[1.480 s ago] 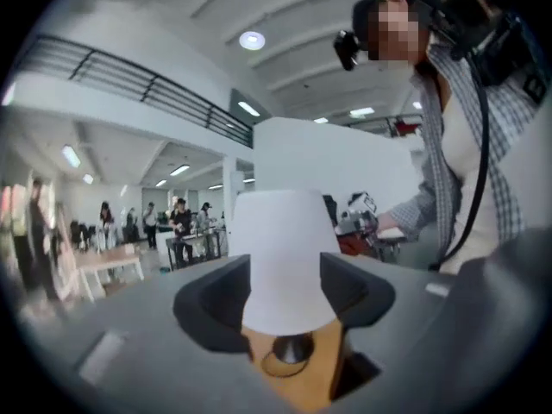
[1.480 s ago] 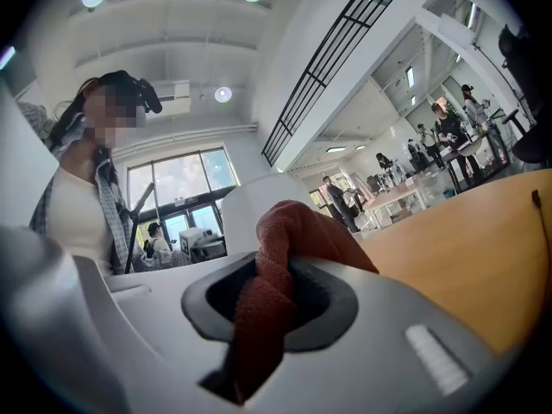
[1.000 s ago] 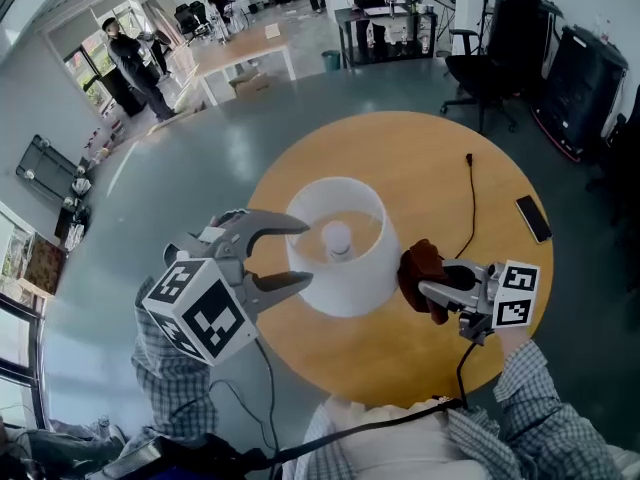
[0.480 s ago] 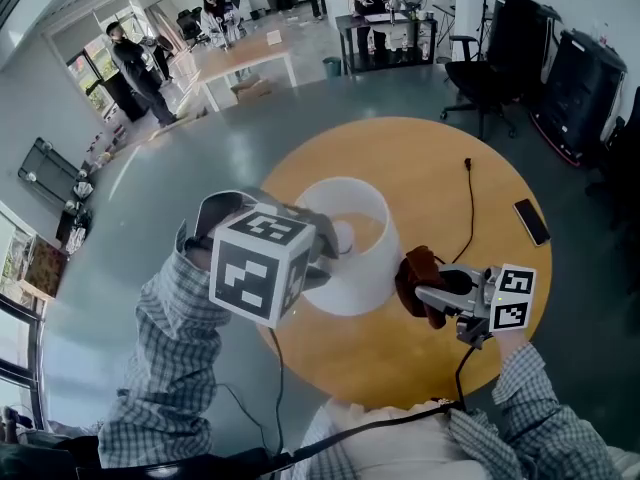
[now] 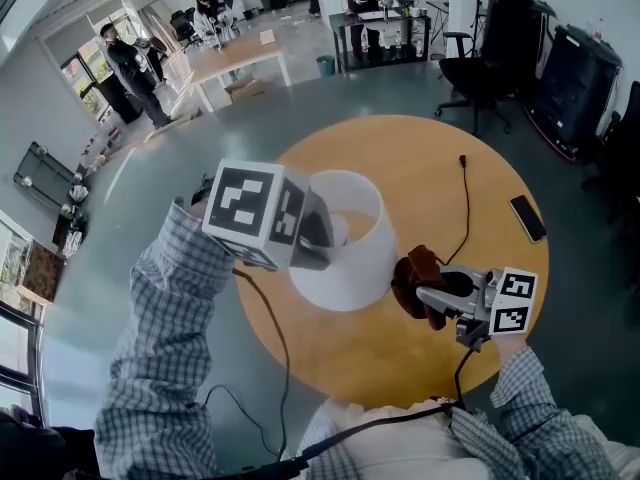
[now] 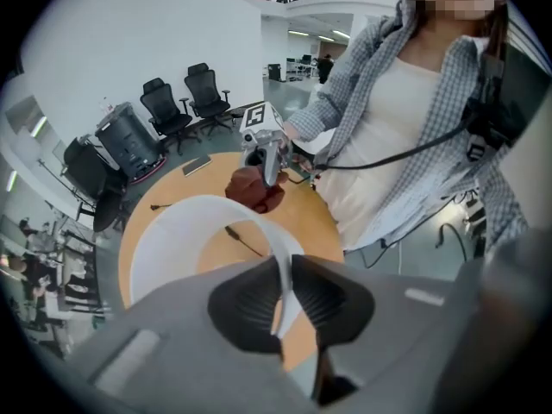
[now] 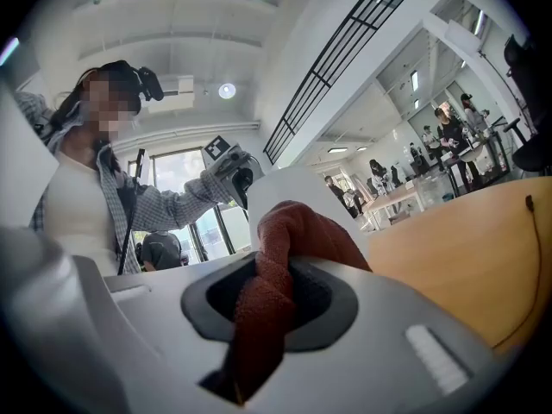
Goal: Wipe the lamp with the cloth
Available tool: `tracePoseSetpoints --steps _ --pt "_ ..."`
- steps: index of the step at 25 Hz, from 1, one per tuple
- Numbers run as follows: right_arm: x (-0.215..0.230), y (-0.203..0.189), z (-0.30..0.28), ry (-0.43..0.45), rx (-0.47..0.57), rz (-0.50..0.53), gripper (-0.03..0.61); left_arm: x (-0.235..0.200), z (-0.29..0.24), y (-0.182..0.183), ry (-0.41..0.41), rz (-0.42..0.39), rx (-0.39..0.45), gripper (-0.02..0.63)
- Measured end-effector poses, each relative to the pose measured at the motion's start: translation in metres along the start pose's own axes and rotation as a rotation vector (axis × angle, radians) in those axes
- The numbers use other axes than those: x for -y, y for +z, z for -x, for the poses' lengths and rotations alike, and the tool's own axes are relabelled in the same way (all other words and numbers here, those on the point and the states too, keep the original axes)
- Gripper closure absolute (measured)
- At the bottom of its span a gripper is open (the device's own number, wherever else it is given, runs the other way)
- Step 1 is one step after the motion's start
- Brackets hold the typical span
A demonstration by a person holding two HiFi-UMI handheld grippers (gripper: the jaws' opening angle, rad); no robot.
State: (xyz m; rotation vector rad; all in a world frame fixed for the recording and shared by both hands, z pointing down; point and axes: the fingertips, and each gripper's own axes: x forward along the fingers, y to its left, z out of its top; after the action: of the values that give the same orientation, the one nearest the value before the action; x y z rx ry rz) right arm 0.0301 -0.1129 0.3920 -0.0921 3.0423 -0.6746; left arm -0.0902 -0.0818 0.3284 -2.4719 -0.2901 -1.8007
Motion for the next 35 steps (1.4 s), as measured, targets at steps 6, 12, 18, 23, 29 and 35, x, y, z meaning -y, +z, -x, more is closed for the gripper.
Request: tracePoseSetpoints --steps 6,12,18,23,29,35 --pt "0.014 -0.009 0.015 -0.128 0.022 -0.03 0.505 -0.03 0.015 -0.007 -0.074 0.052 0.051 0.577" --pt "0.048 -0.041 0.027 -0.359 -0.019 -0.117 0.505 -0.07 0.026 -0.012 -0.052 0.079 0.121 0.565" --pt "0.067 -0.065 -0.029 -0.391 -0.171 0.019 0.506 -0.093 0.031 -0.022 -0.043 0.102 0.171 0.554" --pt "0.078 -0.071 -0.093 -0.427 -0.285 0.338 0.508 -0.102 0.035 -0.026 -0.034 0.113 0.2 0.551" --pt "0.066 -0.08 -0.154 -0.351 -0.453 0.574 0.509 -0.108 0.035 -0.026 -0.022 0.111 0.209 0.549" --pt "0.061 -0.156 -0.158 -0.282 -0.704 0.547 0.509 -0.107 0.036 -0.023 -0.013 0.094 0.2 0.545"
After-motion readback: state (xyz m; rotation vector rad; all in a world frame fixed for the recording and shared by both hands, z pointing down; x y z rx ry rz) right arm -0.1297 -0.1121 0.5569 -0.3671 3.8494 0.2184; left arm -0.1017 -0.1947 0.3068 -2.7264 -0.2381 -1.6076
